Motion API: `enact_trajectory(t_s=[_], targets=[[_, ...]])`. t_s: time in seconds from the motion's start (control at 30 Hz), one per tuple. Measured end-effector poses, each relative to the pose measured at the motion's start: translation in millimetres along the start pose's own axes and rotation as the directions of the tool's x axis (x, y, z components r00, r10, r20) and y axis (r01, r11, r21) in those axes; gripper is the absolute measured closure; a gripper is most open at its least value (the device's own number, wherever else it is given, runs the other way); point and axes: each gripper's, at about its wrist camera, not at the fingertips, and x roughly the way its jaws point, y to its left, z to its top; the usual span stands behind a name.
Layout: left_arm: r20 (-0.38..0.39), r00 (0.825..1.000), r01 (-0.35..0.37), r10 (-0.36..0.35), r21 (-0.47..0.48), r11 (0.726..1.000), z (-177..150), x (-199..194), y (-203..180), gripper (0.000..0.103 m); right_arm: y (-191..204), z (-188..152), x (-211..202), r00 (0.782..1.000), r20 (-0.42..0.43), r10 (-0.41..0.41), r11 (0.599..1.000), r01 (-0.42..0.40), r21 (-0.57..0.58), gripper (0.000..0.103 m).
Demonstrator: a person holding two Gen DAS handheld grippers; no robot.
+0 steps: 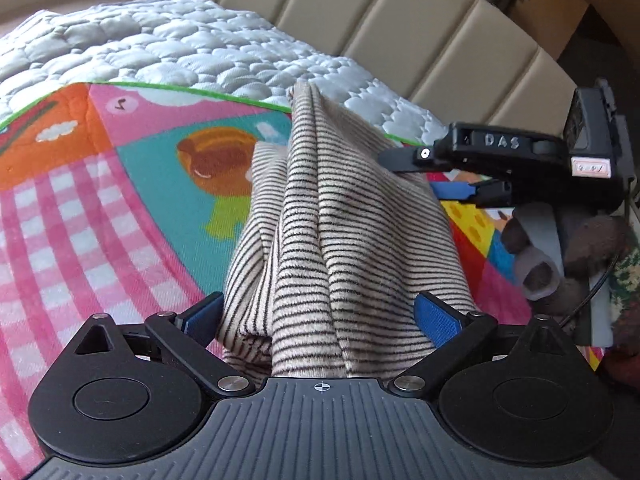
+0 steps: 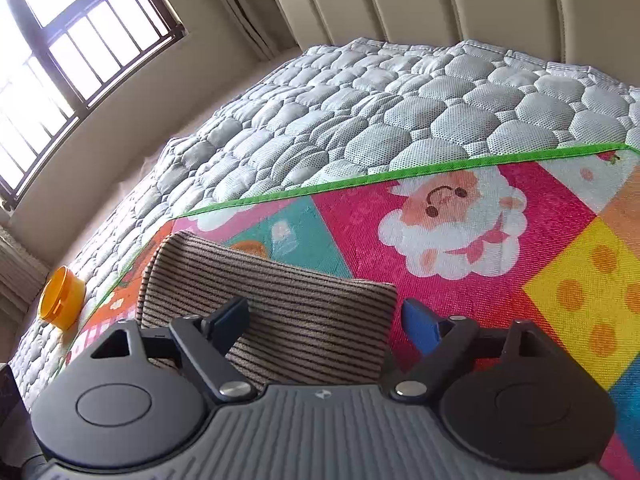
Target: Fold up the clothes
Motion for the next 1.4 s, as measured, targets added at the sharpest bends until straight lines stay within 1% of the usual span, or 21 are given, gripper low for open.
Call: enact_trajectory(t_s=[0.03,0.07,0.1,0.13,0.2,0.27,0.37,0.43,0.57,0.63,0.73,0.83,0.93,0.97,1.0,1.07,1.13,1.17,1.2,1.3,1.4], targets=[[0.006,1.000,-0.011,0.011,0.008,1.000,-0.5,-0.4,-3.1,0.002,-1.9,-3.5,-7.3,0.999,0.005,-0.044,0.999,0.044,0.027,0.002],[0.009,1.000,-0.018,0.017,0.004,1.000,-0.8,-1.0,-4.3,0.001,-4.6,-9.0,-12.6,0.997,-0.004,-0.074,0.995,0.074,0.070,0.001],[0.007,1.000,-0.020,0.020,-0.010,1.000,-1.6,-2.2,-5.5,0.002,-8.3,-15.4,-15.6,0.997,-0.023,-0.067,0.991,0.070,0.116,0.001],[0.005,1.000,-0.023,0.023,-0.025,0.999,-2.5,-3.4,-6.7,0.002,-13.3,-24.0,-19.3,0.998,-0.046,-0.031,0.986,0.038,0.161,0.001],[-0.003,1.000,-0.027,0.027,-0.048,0.998,-5.9,-5.8,-11.6,0.003,-13.1,-36.4,-21.4,0.996,-0.083,0.035,0.979,-0.018,0.202,0.001],[-0.019,1.000,-0.026,0.025,-0.058,0.998,-12.4,-9.4,-22.6,0.003,-0.1,-40.7,-21.6,0.995,-0.085,0.059,0.989,-0.046,0.144,0.003],[-0.049,0.999,0.008,-0.011,-0.067,0.998,-23.9,-12.9,-46.8,0.003,17.0,-37.7,-24.8,1.000,-0.008,0.005,1.000,-0.005,0.005,0.003],[-0.075,0.996,0.034,-0.039,-0.062,0.997,-32.1,-12.5,-64.8,0.003,15.8,-33.2,-28.8,1.000,0.008,0.009,1.000,-0.009,0.002,0.003],[-0.109,0.991,0.077,-0.083,-0.051,0.996,-43.7,-13.5,-92.1,0.003,3.7,-23.3,-50.6,0.999,0.039,0.027,0.997,-0.029,0.065,0.003],[-0.078,0.991,0.098,-0.105,-0.084,0.992,-40.5,-23.3,-89.8,0.003,-3.5,-17.2,-64.1,0.998,0.041,0.046,0.995,-0.049,0.091,0.002],[0.008,0.992,0.126,-0.126,-0.160,0.979,-30.6,-41.5,-75.1,0.003,-15.8,-19.6,-81.1,0.997,0.042,0.066,0.990,-0.070,0.124,0.000],[0.078,0.995,0.079,-0.062,-0.232,0.970,-15.1,-46.4,-62.6,0.003,-21.5,-28.2,-82.0,0.999,0.043,0.015,0.993,-0.019,0.116,0.000],[0.082,0.997,0.030,-0.005,-0.303,0.953,-1.1,-27.0,-59.6,0.003,-19.6,-30.8,-73.4,0.998,0.047,-0.050,0.993,0.045,0.107,0.000],[0.065,0.998,0.013,0.009,-0.324,0.946,-1.8,-18.4,-56.1,0.005,-18.0,-31.1,-72.0,0.997,0.053,-0.056,0.994,0.051,0.092,0.000],[0.046,0.999,-0.005,0.022,-0.344,0.939,-3.2,-9.6,-52.2,0.011,-15.3,-31.3,-71.2,0.996,0.059,-0.061,0.996,0.057,0.068,0.000],[0.034,0.998,-0.038,0.050,-0.302,0.952,-9.4,-3.3,-54.5,0.020,-13.6,-32.3,-68.2,0.995,0.062,-0.079,0.996,0.076,0.041,0.000],[0.077,0.996,-0.035,0.054,-0.221,0.975,-12.4,-7.4,-61.1,0.029,-14.2,-32.7,-64.4,0.994,0.059,-0.094,0.995,0.092,0.033,0.000],[0.093,0.995,-0.029,0.048,-0.196,0.980,-12.8,-8.4,-65.1,0.032,-15.9,-32.5,-61.9,0.994,0.053,-0.099,0.994,0.097,0.041,0.000],[0.106,0.993,-0.024,0.043,-0.173,0.985,-13.0,-9.2,-69.2,0.032,-17.7,-32.1,-61.0,0.993,0.052,-0.105,0.994,0.102,0.049,0.000],[0.103,0.995,0.016,0.002,-0.170,0.985,-12.7,-5.8,-73.1,0.032,-23.3,-30.4,-59.6,0.991,0.052,-0.122,0.990,0.118,0.073,0.000],[0.098,0.995,0.007,0.008,-0.152,0.988,-12.7,-2.2,-79.3,0.033,-30.2,-29.8,-59.2,0.994,0.037,-0.103,0.987,0.098,0.125,0.000]])
